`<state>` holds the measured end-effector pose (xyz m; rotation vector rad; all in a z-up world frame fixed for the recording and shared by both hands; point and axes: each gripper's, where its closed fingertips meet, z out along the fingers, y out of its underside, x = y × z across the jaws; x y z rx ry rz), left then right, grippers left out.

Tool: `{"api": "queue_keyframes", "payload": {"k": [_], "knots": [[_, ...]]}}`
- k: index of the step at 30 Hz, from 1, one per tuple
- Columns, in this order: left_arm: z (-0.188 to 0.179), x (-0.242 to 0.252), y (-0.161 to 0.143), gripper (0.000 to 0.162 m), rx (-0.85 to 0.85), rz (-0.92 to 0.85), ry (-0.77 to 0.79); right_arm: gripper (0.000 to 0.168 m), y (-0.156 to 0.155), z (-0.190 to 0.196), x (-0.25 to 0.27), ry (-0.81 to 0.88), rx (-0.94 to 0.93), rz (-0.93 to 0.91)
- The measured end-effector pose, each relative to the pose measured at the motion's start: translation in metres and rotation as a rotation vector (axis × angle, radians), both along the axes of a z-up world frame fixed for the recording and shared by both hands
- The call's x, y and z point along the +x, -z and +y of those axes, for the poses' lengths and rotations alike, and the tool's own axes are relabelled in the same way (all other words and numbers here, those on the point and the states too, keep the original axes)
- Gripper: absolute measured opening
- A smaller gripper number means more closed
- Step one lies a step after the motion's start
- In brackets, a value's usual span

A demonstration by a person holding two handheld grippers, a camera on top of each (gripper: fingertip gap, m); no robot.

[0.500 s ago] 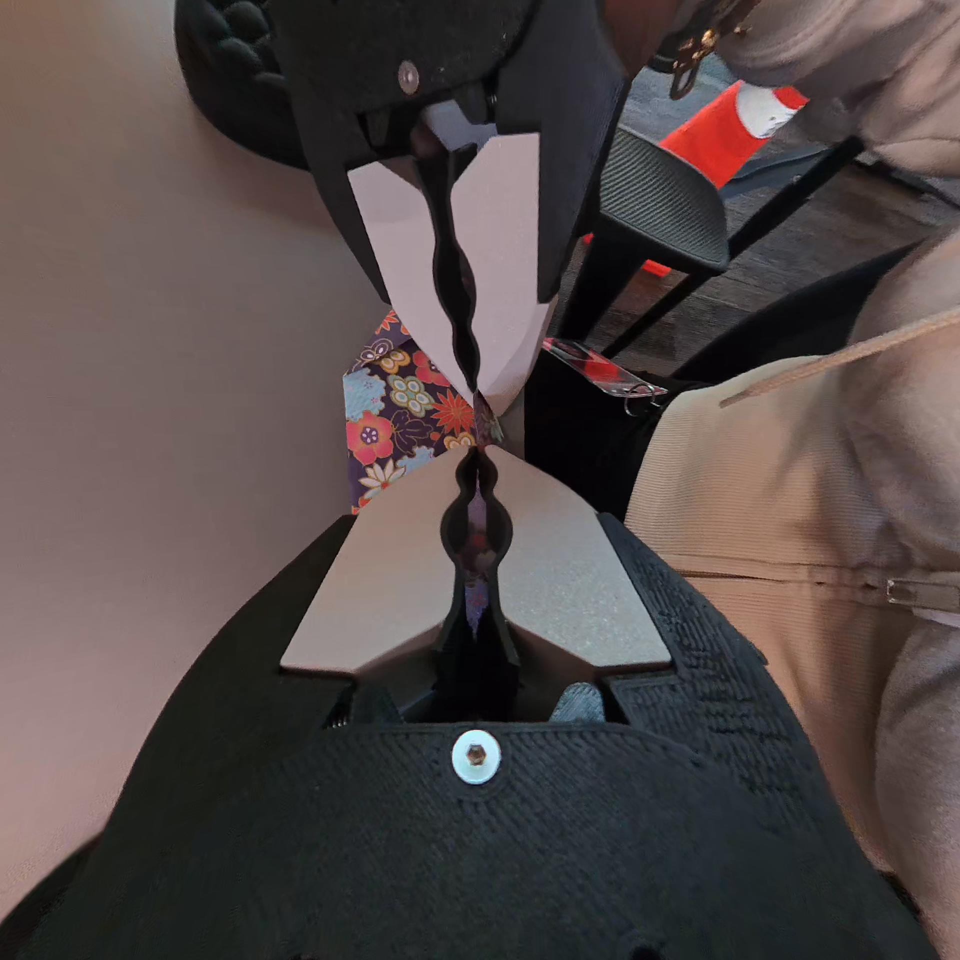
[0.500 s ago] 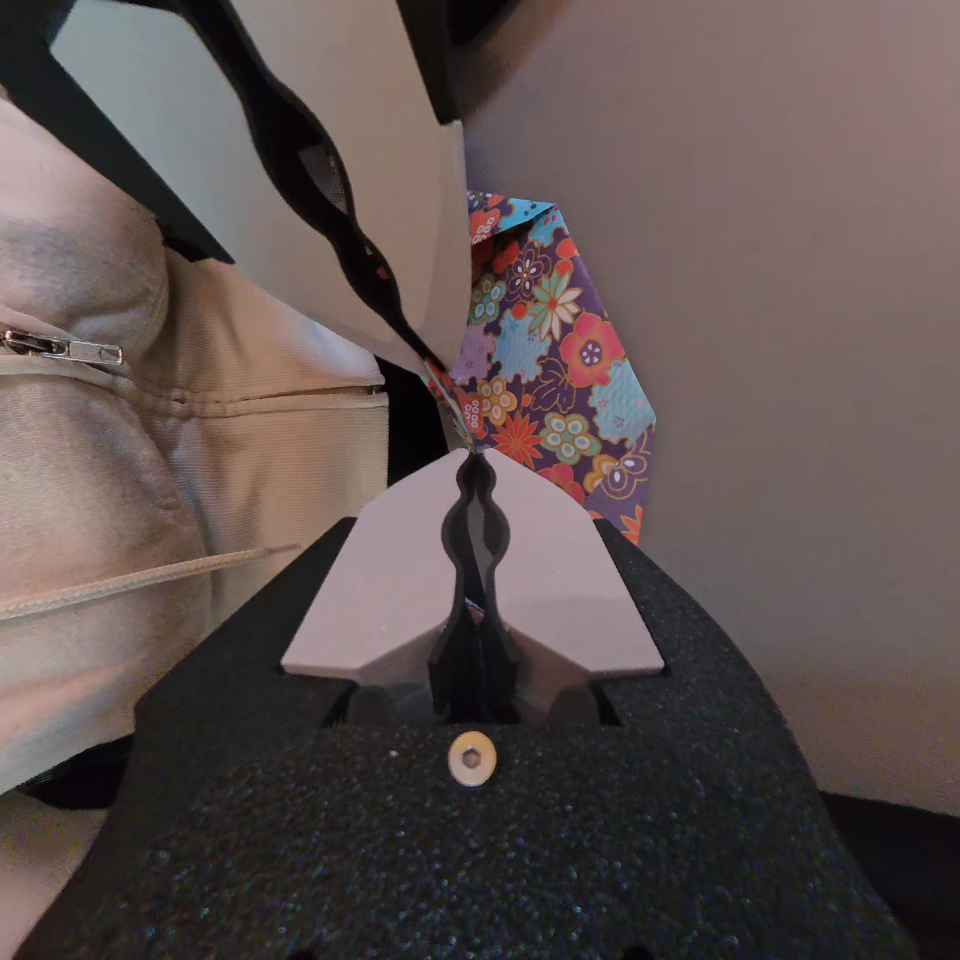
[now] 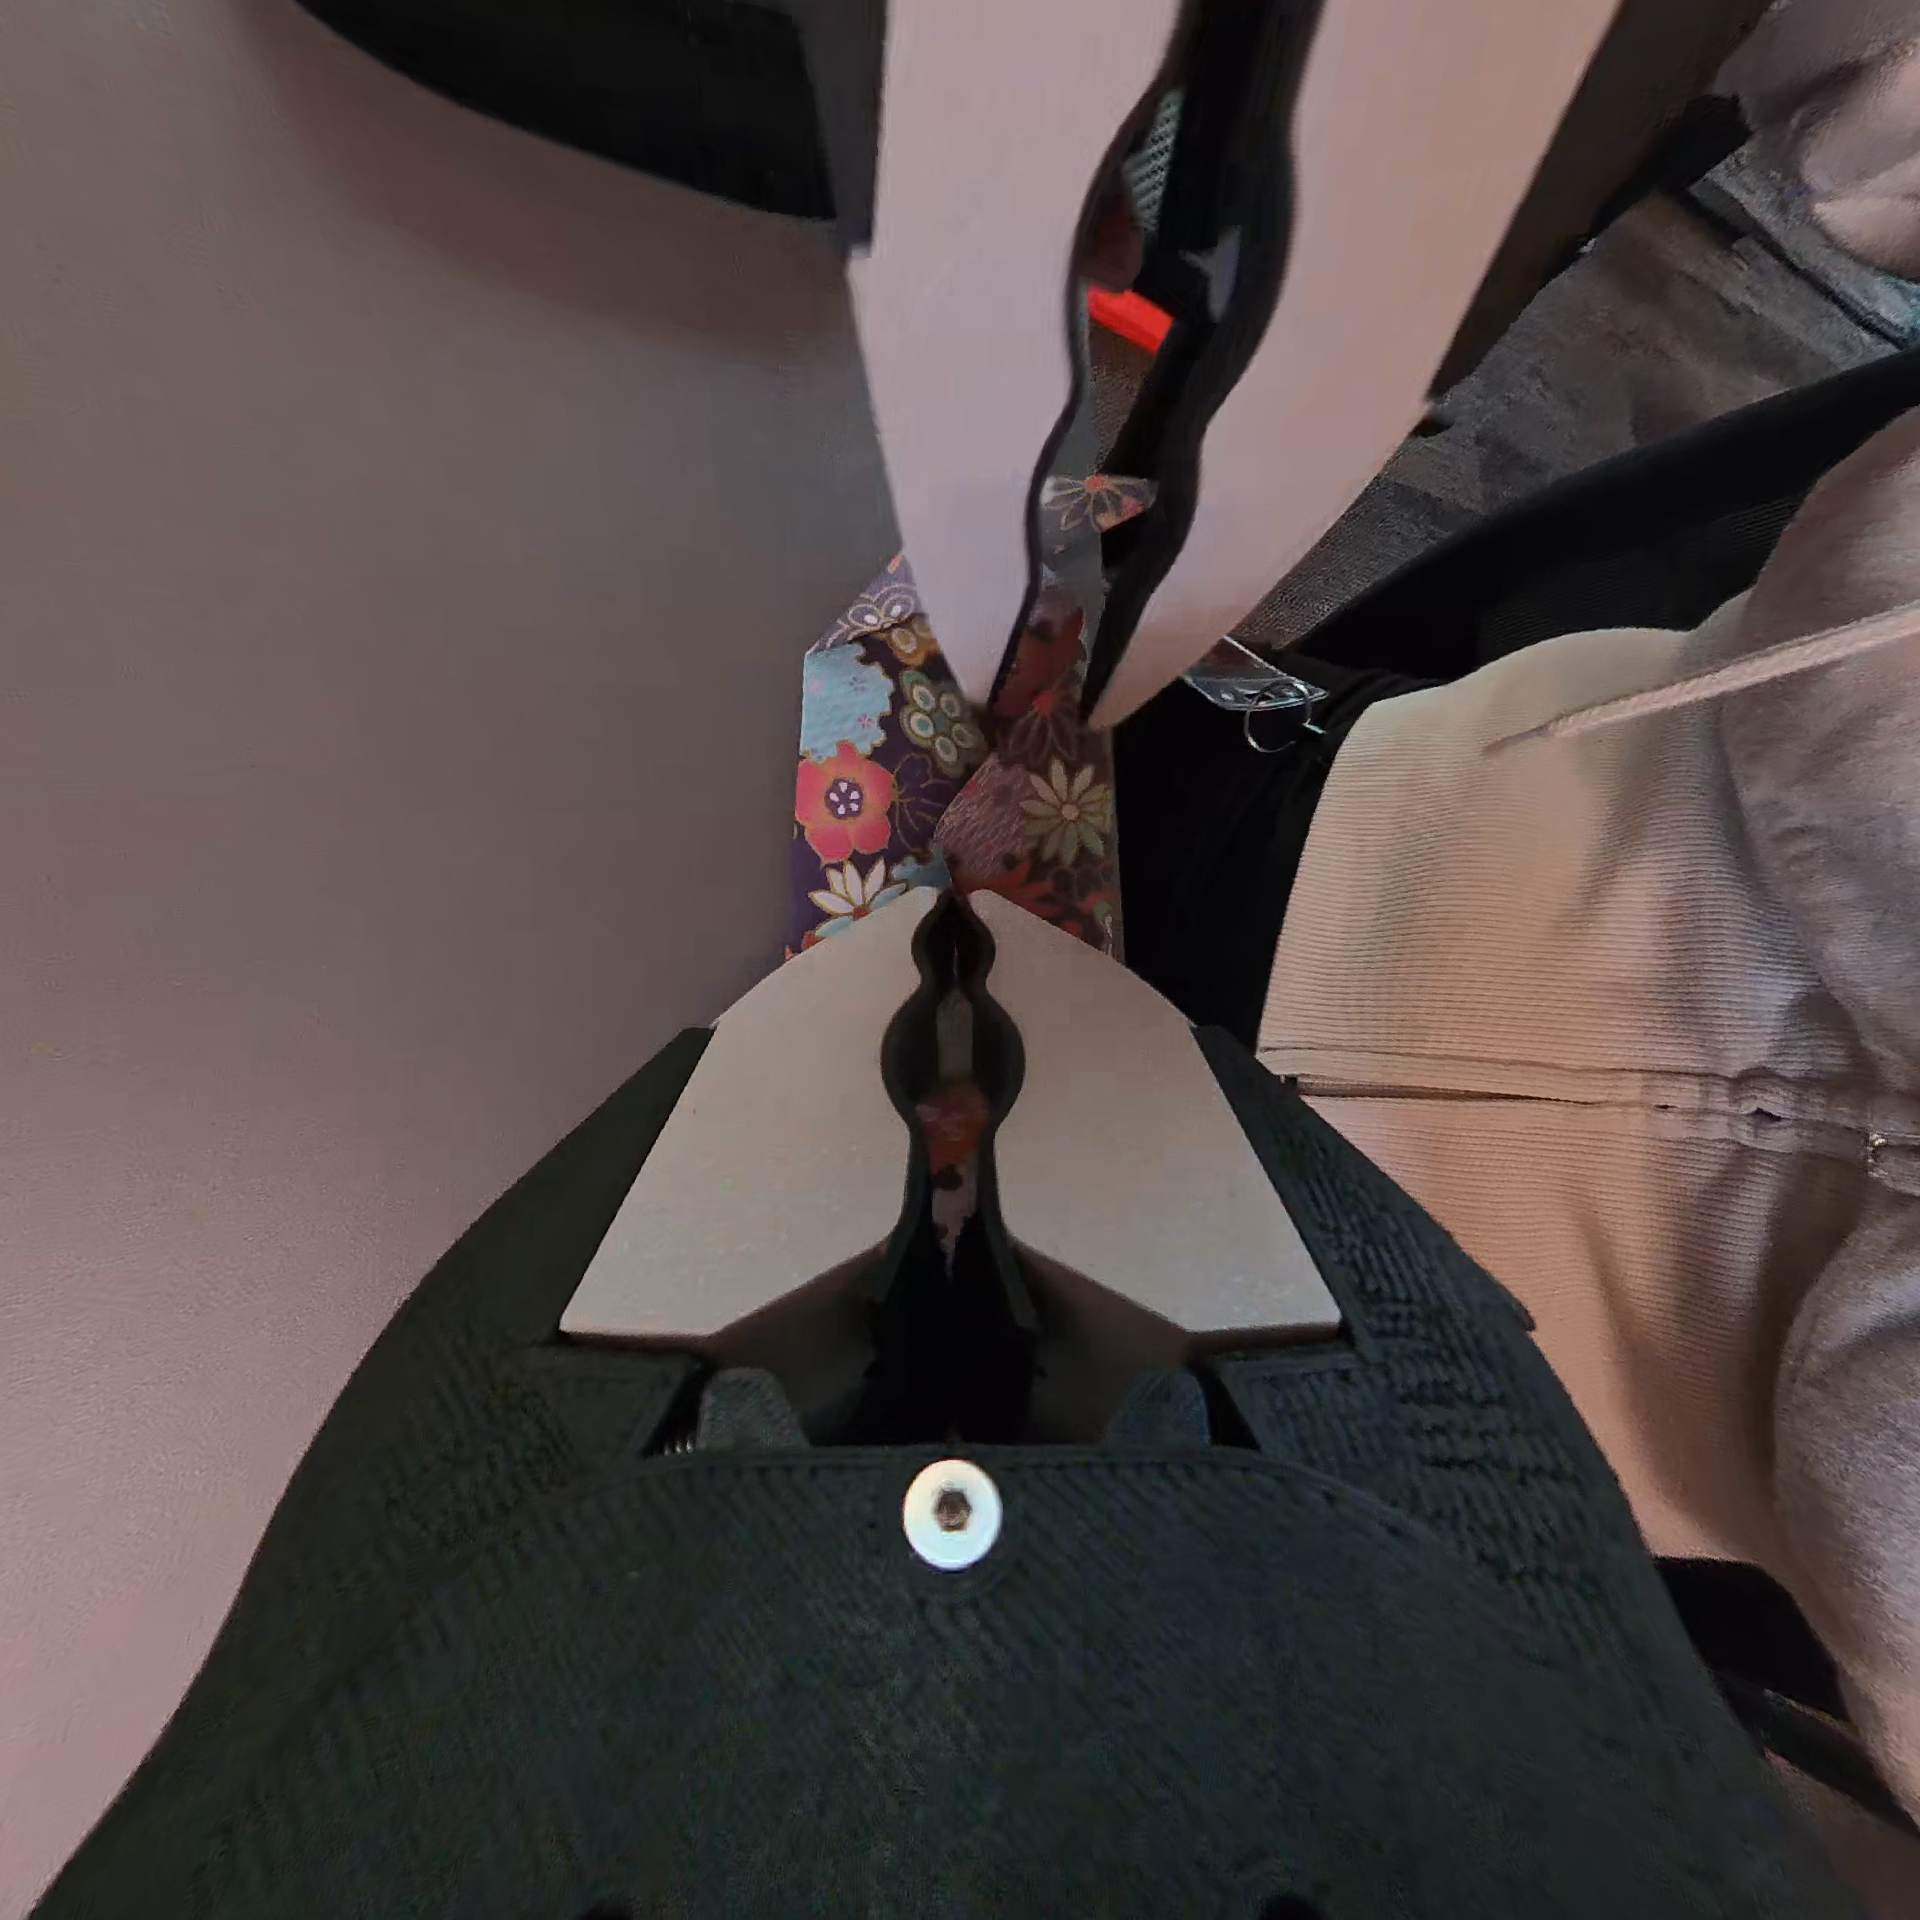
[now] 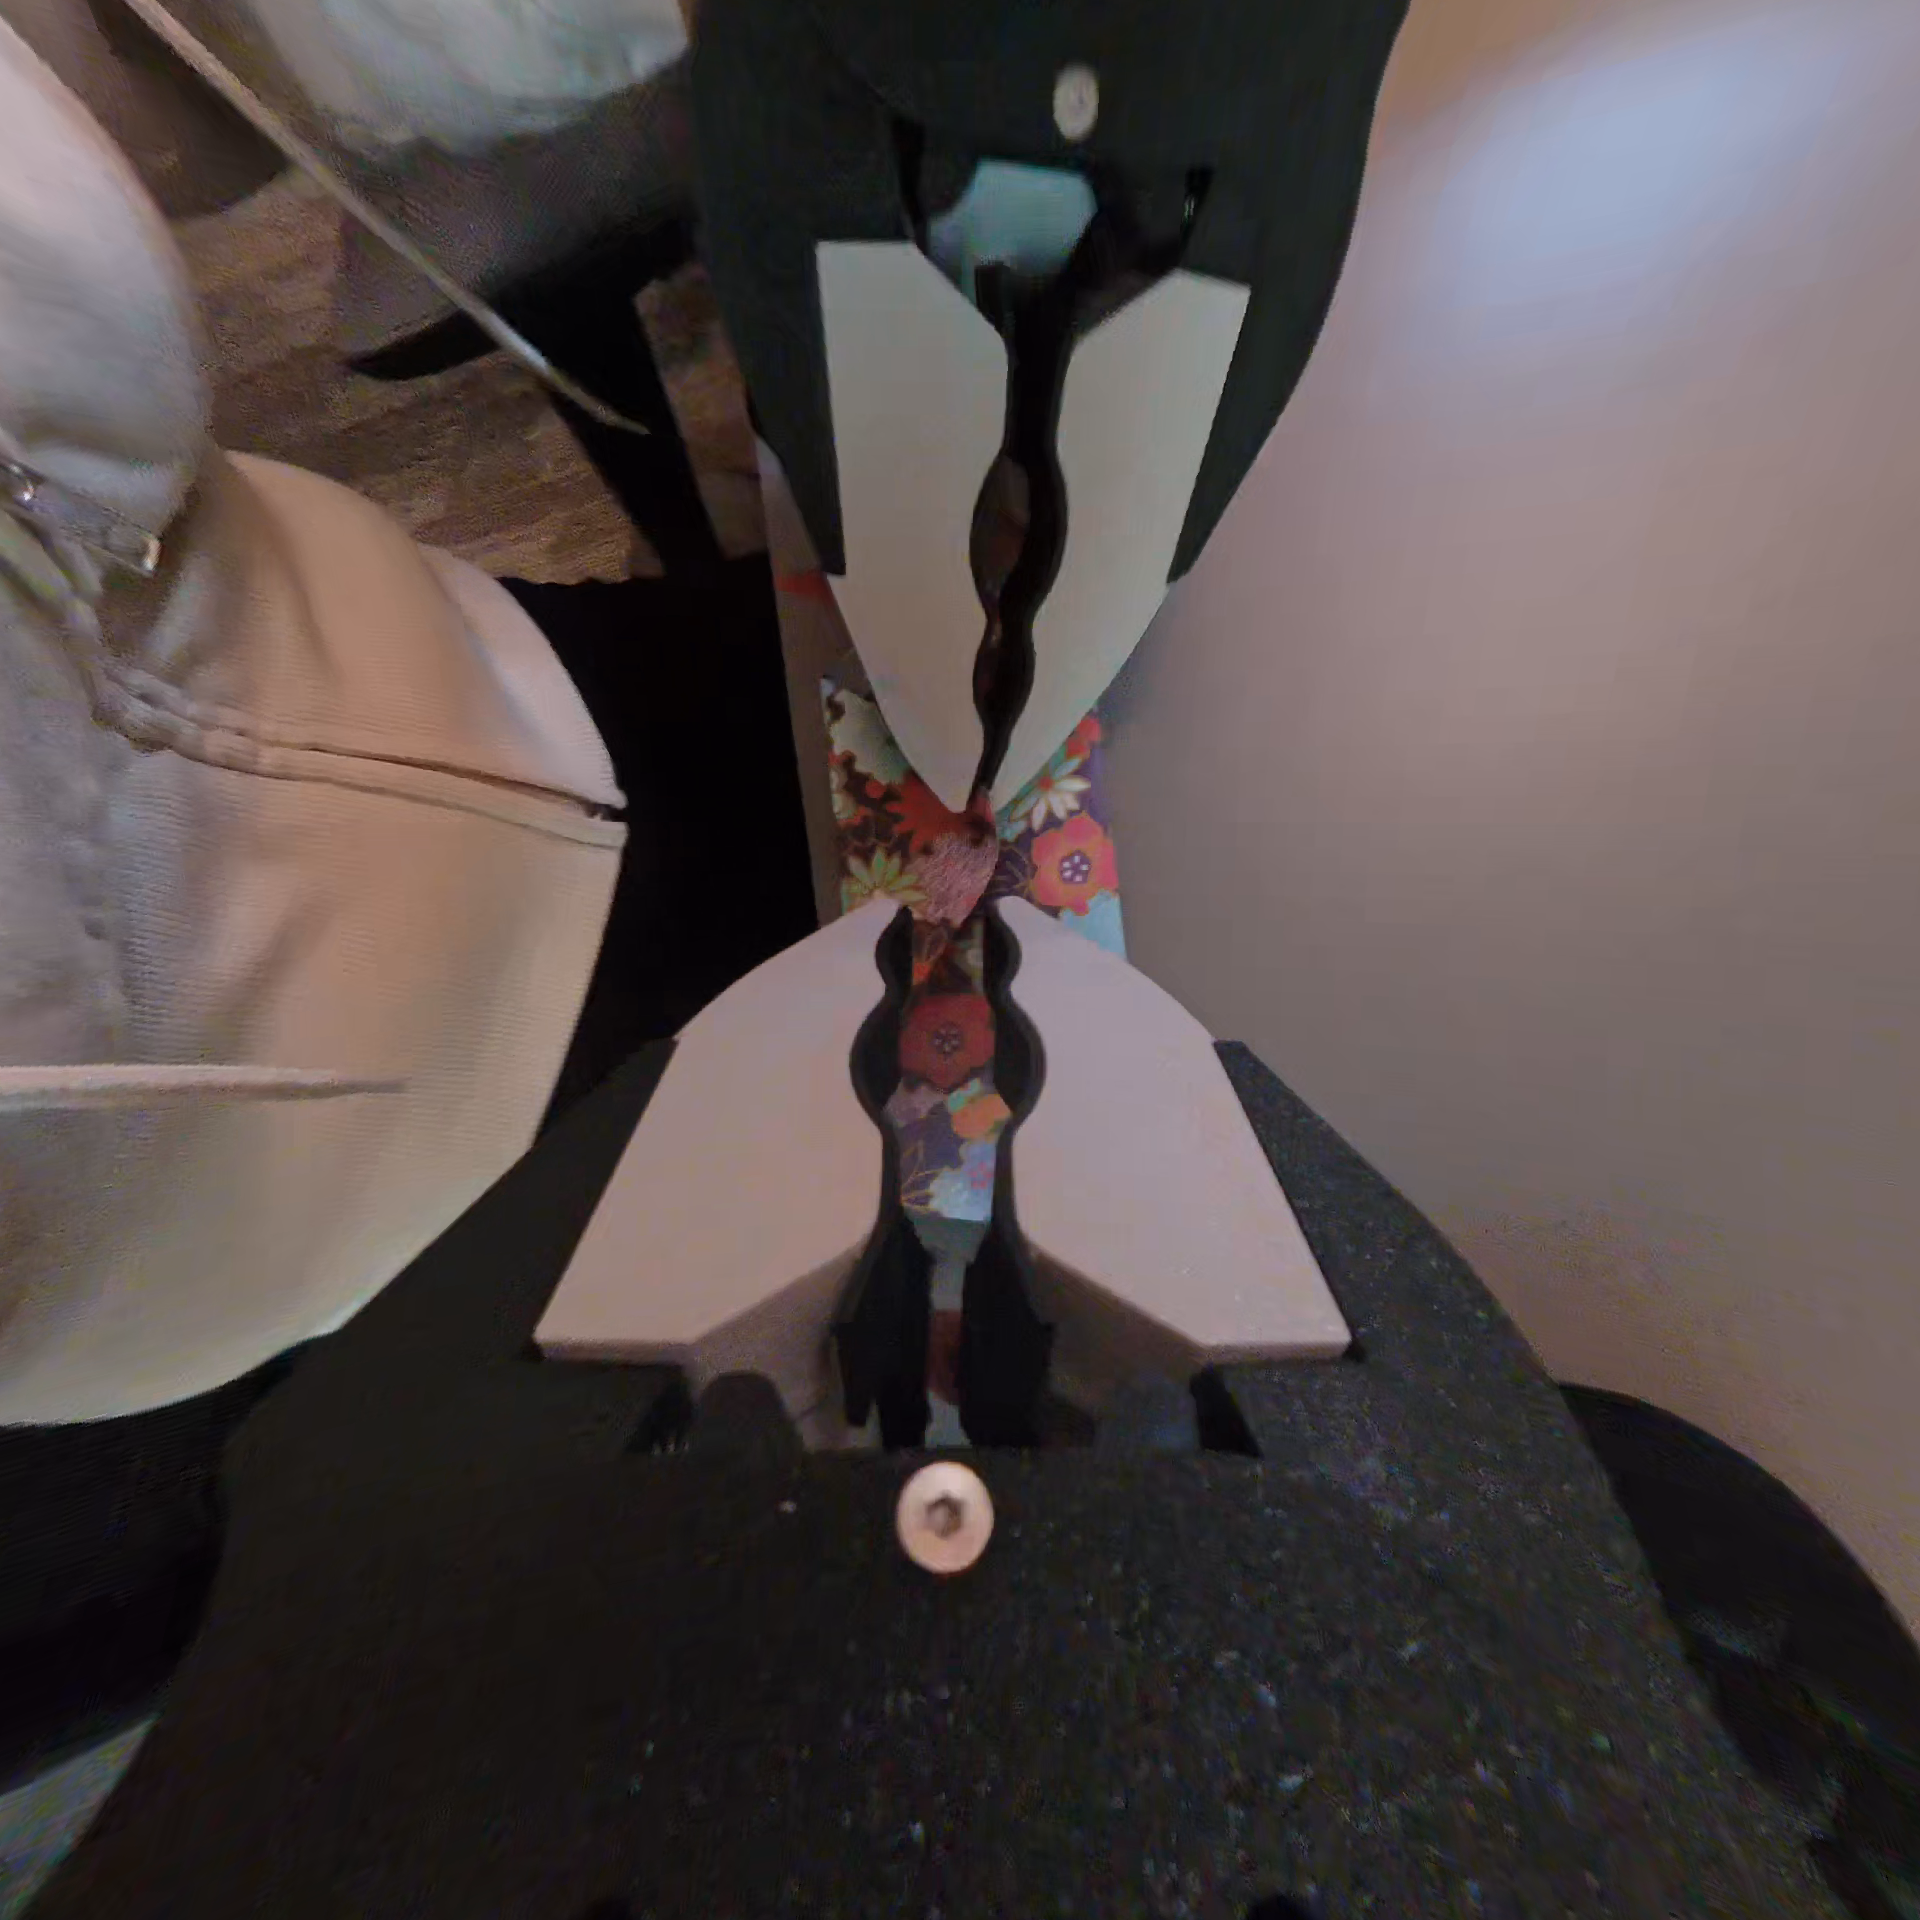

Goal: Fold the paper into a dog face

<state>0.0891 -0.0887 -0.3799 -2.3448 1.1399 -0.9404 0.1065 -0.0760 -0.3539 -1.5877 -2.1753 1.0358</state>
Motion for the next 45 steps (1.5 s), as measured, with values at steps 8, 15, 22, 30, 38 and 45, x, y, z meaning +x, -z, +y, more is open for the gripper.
{"api": "queue_keyframes", "payload": {"k": [8, 15, 22, 30, 38, 45], "knots": [[0.001, 0.000, 0.001, 0.000, 0.007, 0.007, -0.006, 0.001, 0.000, -0.028, -0.009, 0.044, 0.354, 0.243], [0.000, 0.001, 0.001, 0.000, 0.007, 0.004, -0.001, 0.001, 0.019, -0.034, -0.012, 0.131, 0.313, 0.194], [-0.001, 0.002, 0.001, 0.000, -0.010, -0.005, 0.008, 0.001, 0.022, -0.036, -0.010, 0.084, 0.489, 0.250], [-0.001, 0.002, 0.001, 0.000, -0.021, -0.007, 0.003, 0.000, 0.026, -0.036, -0.008, 0.124, 0.435, 0.253], [-0.001, 0.002, 0.002, 0.000, -0.005, 0.021, 0.006, 0.000, 0.028, -0.036, -0.007, 0.253, 0.125, 0.166], [0.001, 0.001, 0.001, 0.001, -0.010, 0.037, 0.008, 0.000, 0.028, -0.036, -0.006, 0.240, 0.139, 0.113]]}}
